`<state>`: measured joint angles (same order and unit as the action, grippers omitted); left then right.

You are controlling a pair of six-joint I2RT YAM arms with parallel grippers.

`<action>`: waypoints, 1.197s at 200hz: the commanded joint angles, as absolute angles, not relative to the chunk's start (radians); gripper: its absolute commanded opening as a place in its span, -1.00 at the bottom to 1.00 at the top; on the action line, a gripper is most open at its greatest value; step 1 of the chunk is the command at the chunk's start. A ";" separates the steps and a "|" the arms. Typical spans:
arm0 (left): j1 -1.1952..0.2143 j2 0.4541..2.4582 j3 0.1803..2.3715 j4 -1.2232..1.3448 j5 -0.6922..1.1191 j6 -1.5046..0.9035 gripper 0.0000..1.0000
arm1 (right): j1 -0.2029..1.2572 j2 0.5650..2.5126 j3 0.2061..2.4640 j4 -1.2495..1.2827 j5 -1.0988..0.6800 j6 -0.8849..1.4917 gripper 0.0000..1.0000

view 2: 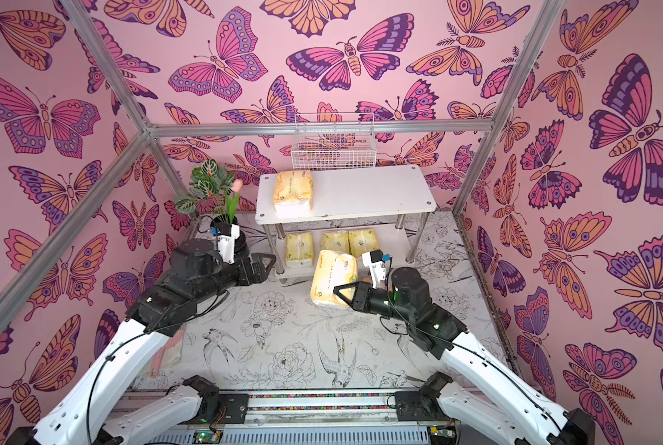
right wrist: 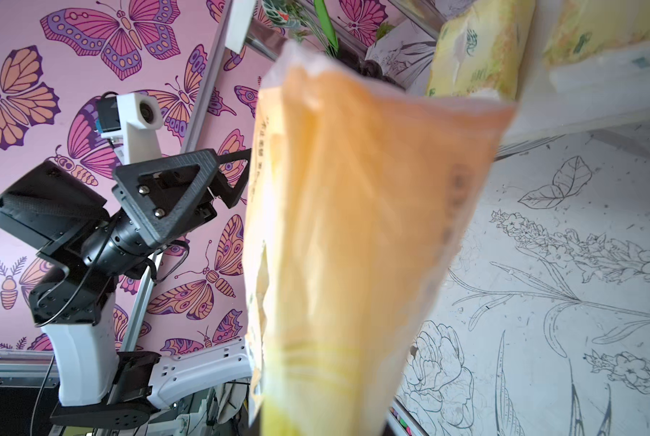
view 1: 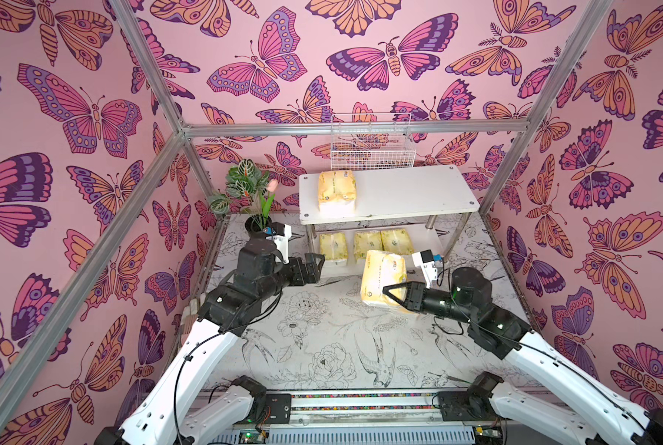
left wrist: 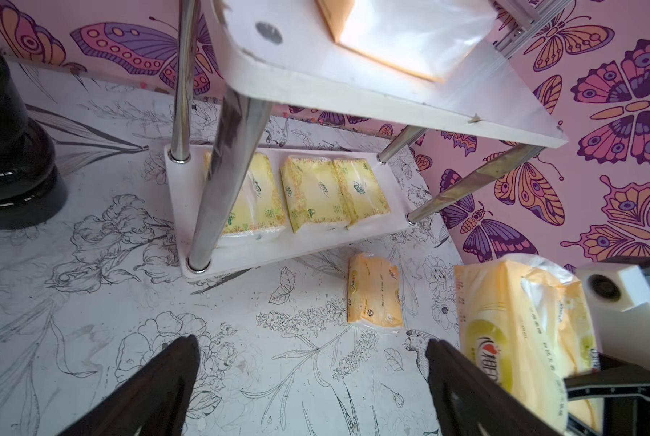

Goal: Place the tissue boxes on the shelf by color
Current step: Pick up the box of tissues from the center of the board, then place a box of tissues on the shelf.

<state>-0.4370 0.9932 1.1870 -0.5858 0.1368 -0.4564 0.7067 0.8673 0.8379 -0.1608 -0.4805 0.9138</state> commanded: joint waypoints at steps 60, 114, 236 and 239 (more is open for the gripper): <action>-0.391 1.148 1.472 -0.701 0.270 -0.316 0.99 | 0.449 1.145 1.403 -0.457 -0.629 0.729 -0.85; -0.388 1.190 1.516 -0.700 0.276 -0.313 0.99 | 0.337 1.425 1.682 -0.498 -0.689 0.744 -0.78; -0.388 1.190 1.498 -0.696 0.279 -0.325 0.99 | 0.331 1.765 2.023 -0.622 -0.707 0.748 0.04; -0.388 1.190 1.497 -0.697 0.278 -0.327 0.99 | 0.330 1.768 2.031 -0.633 -0.702 0.740 0.09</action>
<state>-0.3927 1.1931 1.5028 -0.6830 0.2630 -0.3325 0.3344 1.7775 1.9682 -0.5644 -0.7189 0.7803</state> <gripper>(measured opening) 0.995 0.477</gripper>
